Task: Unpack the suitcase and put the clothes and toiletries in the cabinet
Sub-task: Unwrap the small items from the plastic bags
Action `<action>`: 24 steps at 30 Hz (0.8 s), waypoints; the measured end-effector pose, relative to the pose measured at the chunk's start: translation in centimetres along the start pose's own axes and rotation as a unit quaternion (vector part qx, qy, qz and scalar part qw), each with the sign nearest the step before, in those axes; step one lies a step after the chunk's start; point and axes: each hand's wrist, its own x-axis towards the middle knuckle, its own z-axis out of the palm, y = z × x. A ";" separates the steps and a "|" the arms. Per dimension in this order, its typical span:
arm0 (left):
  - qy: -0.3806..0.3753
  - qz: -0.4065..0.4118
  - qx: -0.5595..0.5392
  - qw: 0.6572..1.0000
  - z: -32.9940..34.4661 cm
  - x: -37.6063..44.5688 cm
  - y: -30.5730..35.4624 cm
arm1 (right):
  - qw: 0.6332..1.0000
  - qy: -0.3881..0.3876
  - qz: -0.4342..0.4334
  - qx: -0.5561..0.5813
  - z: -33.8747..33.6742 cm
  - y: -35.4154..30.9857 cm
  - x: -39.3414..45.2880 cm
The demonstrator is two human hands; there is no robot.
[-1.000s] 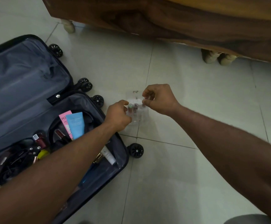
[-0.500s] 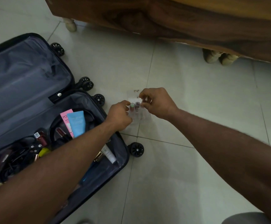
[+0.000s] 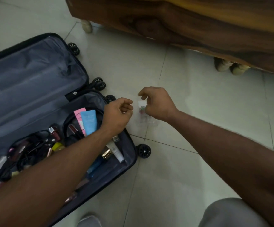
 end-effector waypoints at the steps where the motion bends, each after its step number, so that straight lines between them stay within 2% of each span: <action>1: 0.013 -0.003 -0.008 1.000 -1.2 -0.6 -0.1 | 1.000 -0.004 -0.019 0.021 0.6 -1.5 0.3; 5: 0.071 -0.048 0.000 0.996 -6.7 -3.9 -1.8 | 0.985 -0.077 -0.096 0.118 4.7 -8.8 0.9; 8: 0.096 -0.122 0.040 0.987 -11.3 -7.9 -4.2 | 0.973 -0.146 -0.129 0.127 8.7 -13.5 0.7; 11: 0.142 -0.189 0.111 0.965 -15.5 -13.0 -6.8 | 0.959 -0.198 -0.186 0.084 12.6 -17.4 -0.3; 14: 0.165 -0.257 0.139 0.942 -18.3 -18.2 -9.2 | 0.930 -0.281 -0.237 0.028 15.8 -20.6 -1.7; 18: 0.168 -0.294 0.140 0.930 -19.4 -22.9 -11.7 | 0.890 -0.347 -0.292 -0.043 18.5 -23.4 -3.5; 24: 0.136 -0.307 0.099 0.937 -19.0 -24.6 -12.8 | 0.860 -0.402 -0.280 -0.145 21.1 -24.8 -5.2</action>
